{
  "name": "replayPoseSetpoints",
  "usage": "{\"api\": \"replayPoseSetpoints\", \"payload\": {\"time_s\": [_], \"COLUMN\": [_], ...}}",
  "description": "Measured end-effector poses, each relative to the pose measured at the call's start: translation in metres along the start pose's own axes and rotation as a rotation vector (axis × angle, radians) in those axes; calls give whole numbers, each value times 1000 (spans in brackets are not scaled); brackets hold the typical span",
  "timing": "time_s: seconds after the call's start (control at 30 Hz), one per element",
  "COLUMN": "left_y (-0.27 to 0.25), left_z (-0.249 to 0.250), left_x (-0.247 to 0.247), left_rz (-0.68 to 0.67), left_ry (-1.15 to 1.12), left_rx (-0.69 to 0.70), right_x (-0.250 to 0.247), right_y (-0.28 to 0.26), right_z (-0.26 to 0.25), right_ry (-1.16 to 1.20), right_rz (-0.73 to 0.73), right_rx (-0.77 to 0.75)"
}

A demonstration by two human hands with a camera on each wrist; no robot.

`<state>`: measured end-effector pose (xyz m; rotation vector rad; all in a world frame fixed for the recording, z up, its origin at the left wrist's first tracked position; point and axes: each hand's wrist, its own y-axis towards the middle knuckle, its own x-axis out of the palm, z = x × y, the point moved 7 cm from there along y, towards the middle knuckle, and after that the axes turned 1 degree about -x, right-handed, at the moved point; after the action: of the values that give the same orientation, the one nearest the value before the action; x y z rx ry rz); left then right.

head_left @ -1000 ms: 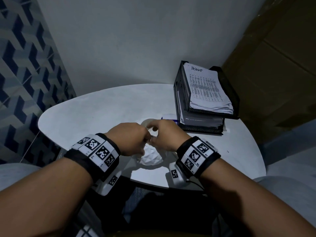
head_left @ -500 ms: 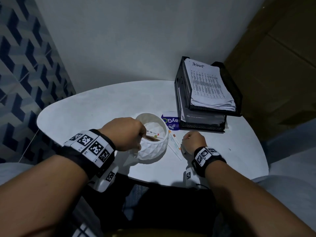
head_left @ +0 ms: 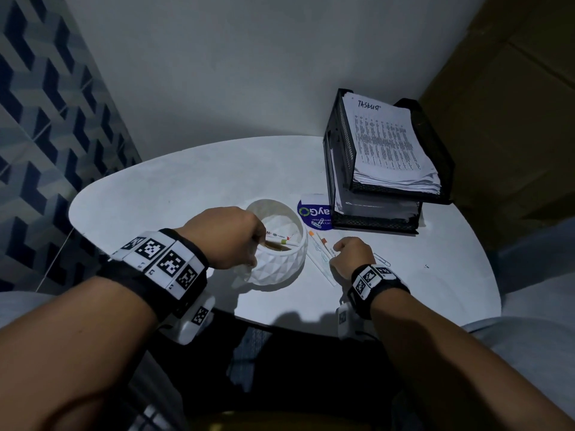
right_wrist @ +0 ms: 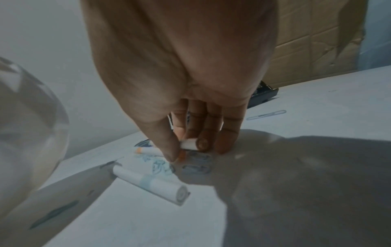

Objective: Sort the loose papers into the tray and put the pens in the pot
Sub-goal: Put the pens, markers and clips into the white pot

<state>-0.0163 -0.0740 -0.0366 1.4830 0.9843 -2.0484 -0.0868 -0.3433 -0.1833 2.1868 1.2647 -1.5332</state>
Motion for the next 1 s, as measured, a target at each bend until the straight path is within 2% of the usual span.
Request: {"api": "replayPoseSetpoints", "payload": {"time_s": [0.13,0.27,0.4,0.5,0.77,0.9,1.0], "left_y": [2,2,1,0,1,1,1], "left_z": [-1,-3,-3,-4,-5,-5,-4], "left_x": [0,-2,-1,1,1,0,-4], "left_rz": [5,14,2,-5,-5,-13,-17], "left_ry": [-4,16,12,1,-3,-9,-4], "left_rx": [0,-3,-5,-3,-3,4,4], "right_x": [-10,-19,-11,4,7,-14,-42], "right_y": [7,9,5,2,0,-4,-19], "right_z": [0,-17,-32,-32,-21,-34,-69], "right_ry": [67,85,-1,-155,-281,-110,105], "right_rz": [33,66,52,-2,22,27,27], "right_rx": [20,-41,-123,-168,-171,-172,-317]}}
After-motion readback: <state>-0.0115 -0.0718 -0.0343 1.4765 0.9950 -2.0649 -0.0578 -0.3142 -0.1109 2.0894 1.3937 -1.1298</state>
